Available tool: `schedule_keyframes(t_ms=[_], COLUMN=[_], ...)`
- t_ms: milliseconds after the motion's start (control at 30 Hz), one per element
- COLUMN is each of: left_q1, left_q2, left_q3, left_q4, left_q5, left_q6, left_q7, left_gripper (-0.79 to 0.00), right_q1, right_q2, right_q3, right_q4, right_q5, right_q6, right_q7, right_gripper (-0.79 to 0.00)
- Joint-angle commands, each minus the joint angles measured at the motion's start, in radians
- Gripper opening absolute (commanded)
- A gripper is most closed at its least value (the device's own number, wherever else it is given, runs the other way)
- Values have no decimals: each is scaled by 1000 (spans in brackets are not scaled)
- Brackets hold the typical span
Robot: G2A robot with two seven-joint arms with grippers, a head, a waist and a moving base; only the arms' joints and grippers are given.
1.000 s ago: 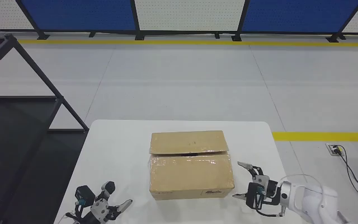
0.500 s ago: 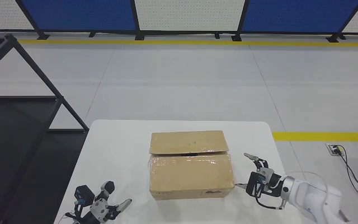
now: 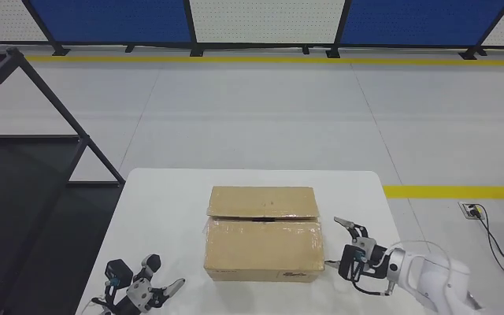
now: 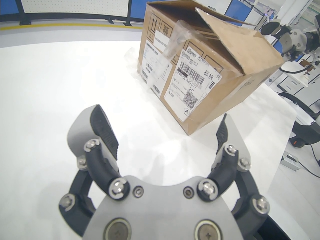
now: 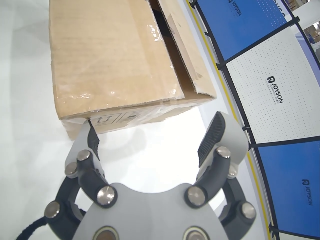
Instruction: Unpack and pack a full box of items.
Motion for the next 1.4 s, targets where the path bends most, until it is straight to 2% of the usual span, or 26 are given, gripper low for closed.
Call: schedule_keyframes(t_ms=[0,167,267,400,567,667,800,1067,1367], left_q1=[-3,-11,-14,-27,-54,-89,-141,-201,-229], left_q2=[0,-2,-4,-9,-16,-23,-33,-46,-54], left_q3=[1,6,5,2,14,47,99,177,206], left_q4=[3,2,-3,-25,-69,-82,-68,-64,-55], left_q5=[-1,-7,-25,-51,-4,40,83,167,188], left_q6=[0,10,50,176,338,421,486,515,510], left_q7=[-2,-13,-30,-84,-136,-164,-177,-184,-199], left_gripper=[0,0,0,0,0,0,0,0,0], right_q1=[1,-3,-14,-40,-85,-111,-137,-167,-177], right_q2=[2,9,11,14,20,24,28,32,33], right_q3=[-1,2,22,74,137,169,200,234,246], right_q4=[1,-6,-2,5,-21,-41,-56,-67,-74], right_q5=[-8,-49,-46,-2,26,30,31,41,44], right_q6=[-9,-37,-3,60,105,111,111,114,114], right_q7=[-17,-61,-87,-109,-128,-132,-136,-139,-137], right_gripper=[0,0,0,0,0,0,0,0,0])
